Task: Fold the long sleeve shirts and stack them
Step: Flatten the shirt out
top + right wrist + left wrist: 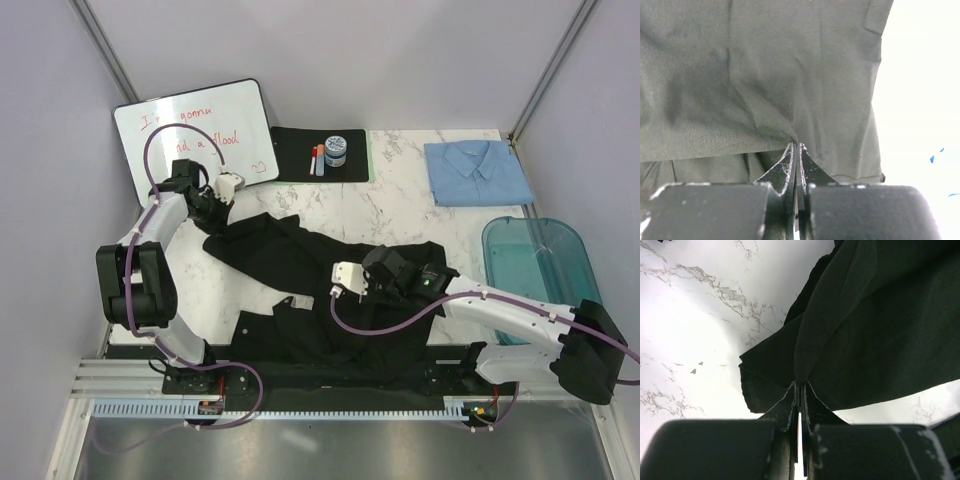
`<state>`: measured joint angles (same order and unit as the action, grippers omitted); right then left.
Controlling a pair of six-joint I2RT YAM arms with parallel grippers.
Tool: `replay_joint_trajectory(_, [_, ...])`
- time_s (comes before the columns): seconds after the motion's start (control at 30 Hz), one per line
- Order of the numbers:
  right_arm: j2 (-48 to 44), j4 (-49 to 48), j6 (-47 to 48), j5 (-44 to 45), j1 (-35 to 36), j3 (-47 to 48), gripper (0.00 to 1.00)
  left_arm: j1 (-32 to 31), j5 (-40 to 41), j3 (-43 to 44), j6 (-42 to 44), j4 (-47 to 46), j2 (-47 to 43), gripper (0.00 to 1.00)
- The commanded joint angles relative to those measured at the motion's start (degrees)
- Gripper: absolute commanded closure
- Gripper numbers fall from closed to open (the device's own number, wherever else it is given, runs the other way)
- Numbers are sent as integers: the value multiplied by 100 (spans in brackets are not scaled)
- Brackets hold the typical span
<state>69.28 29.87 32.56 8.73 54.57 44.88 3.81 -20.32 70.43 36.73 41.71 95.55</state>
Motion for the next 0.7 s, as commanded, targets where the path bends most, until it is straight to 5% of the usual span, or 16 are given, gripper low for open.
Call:
replay_joint_trajectory(0.0, [-265,334,-39,-326,-445,626,100,110,-297,198,-236,47,-123,98])
replay_joint_trajectory(0.13, [-415,643,128,-775,-1700,1599,100,505,-726,585,-421,108,-519,98])
replay_joint_trajectory(0.43, [-134,582,-381,-1145,-3196,3831,100,603,-1308,1183,-368,39,-1968,98])
replay_joint_trajectory(0.67, [-265,616,-777,-908,-3312,5152,100,603,-1168,1403,-517,-321,-3092,98])
